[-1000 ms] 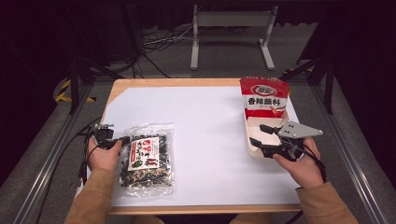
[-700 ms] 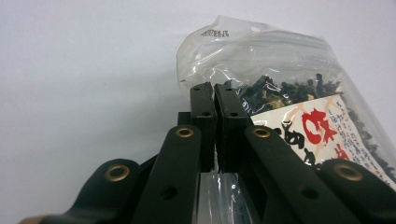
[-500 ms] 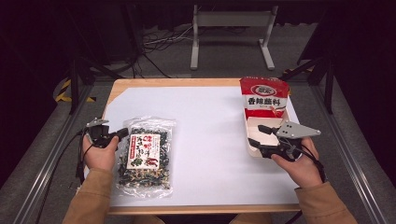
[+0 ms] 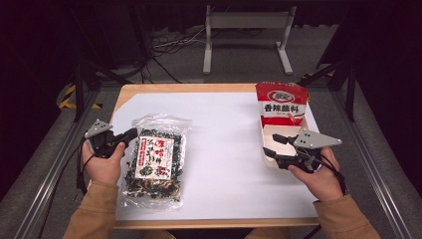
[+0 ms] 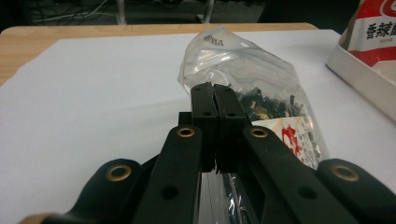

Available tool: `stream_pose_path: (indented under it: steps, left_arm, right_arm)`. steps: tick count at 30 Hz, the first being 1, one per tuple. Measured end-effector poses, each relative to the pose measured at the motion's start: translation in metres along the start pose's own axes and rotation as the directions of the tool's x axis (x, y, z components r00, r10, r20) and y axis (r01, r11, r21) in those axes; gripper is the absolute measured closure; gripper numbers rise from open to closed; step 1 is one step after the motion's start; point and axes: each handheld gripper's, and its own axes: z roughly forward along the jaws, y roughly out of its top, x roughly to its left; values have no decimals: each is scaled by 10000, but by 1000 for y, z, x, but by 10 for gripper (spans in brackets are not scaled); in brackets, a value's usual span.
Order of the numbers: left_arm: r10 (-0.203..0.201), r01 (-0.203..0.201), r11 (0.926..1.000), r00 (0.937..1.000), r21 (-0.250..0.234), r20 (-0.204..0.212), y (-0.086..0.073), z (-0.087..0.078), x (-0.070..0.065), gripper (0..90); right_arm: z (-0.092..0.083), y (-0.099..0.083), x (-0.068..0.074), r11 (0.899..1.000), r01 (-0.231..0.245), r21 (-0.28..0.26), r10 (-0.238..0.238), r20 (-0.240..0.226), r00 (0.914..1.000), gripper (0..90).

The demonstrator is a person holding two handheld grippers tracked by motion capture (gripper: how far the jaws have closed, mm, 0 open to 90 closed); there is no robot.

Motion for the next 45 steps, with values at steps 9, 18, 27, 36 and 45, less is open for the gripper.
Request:
stream_pose_path:
  steps: [9, 18, 27, 36, 45]
  left_arm:
    - [531, -512, 9968, 9982, -614, 285, 13, -10, -18, 885]
    - [1038, -948, 9860, 9928, -1373, 604, 20, -24, -35, 886]
    - [1452, -1297, 9753, 9864, -1787, 766, 24, -30, -46, 886]
    - [2143, -1875, 9497, 9732, -2506, 840, 32, -44, -63, 885]
    - [2613, -2229, 9352, 9588, -2750, 1113, 36, -46, -78, 885]
  right_arm:
    - [1, 6, 5, 9998, 122, -162, -125, -155, 9998, 449]
    - [3, 10, 9, 9994, 198, -276, -207, -328, 9992, 453]
    - [6, 14, 14, 9989, 357, -294, -372, -504, 9980, 454]
    - [8, 19, 20, 9981, 474, -389, -502, -743, 9960, 453]
    - [17, 28, 27, 9984, 347, -439, -401, -1277, 9910, 441]
